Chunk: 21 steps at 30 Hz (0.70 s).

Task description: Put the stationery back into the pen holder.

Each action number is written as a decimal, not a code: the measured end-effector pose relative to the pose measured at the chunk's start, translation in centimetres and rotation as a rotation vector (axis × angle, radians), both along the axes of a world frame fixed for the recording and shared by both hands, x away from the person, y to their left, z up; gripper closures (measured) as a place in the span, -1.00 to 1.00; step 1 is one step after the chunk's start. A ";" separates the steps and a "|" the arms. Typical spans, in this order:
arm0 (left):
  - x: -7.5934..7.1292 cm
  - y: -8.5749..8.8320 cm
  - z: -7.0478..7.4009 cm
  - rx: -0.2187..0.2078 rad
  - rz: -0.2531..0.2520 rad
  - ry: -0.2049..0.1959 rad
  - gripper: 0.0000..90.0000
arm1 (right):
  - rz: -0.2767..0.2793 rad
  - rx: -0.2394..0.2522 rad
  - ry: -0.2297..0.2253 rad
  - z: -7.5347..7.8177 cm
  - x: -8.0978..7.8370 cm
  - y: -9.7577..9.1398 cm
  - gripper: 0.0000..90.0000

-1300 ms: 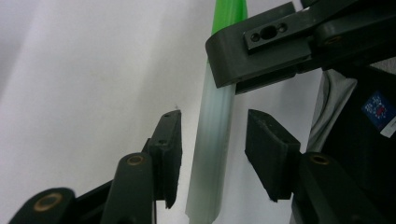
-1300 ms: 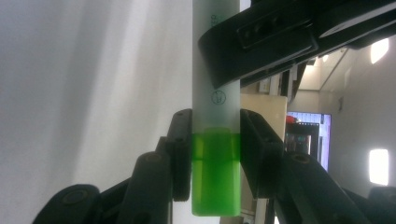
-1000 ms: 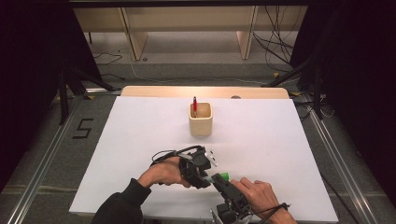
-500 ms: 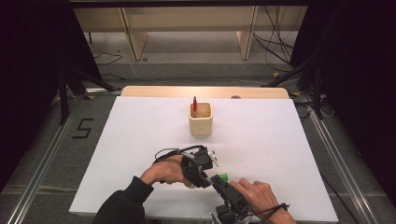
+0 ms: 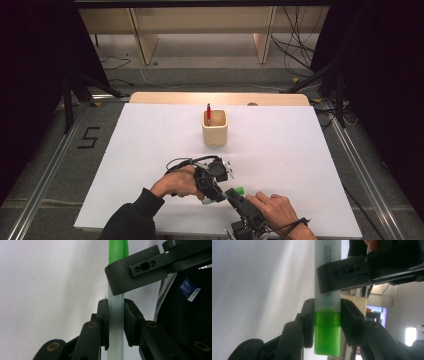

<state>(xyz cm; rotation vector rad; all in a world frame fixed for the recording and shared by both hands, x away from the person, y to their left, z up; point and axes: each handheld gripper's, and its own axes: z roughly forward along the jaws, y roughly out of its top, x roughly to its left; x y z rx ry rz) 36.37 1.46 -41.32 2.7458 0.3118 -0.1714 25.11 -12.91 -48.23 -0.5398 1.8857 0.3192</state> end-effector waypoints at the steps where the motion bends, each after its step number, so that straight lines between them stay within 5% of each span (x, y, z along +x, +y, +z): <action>1: 0.0 0.0 0.0 0.001 0.002 0.003 0.70 | 0.001 0.002 0.003 0.0 -0.1 0.0 0.46; 8: 0.2 0.6 0.1 -0.013 0.038 0.005 0.70 | -0.012 0.014 -0.011 0.5 -0.2 -0.3 0.23; 12: 0.3 1.4 0.0 -0.046 0.080 0.001 0.70 | -0.039 0.063 0.004 0.9 -0.3 -0.6 0.15; 18: 0.5 2.5 -0.3 -0.107 0.145 -0.017 0.70 | -0.074 0.153 0.076 1.5 -0.2 -0.9 0.04; 20: 0.6 3.0 -0.3 -0.127 0.172 -0.031 0.70 | -0.105 0.248 0.155 2.1 0.1 -1.2 -0.03; 21: 0.6 3.1 -0.3 -0.137 0.184 -0.040 0.70 | -0.105 0.248 0.155 2.1 0.1 -1.2 -0.03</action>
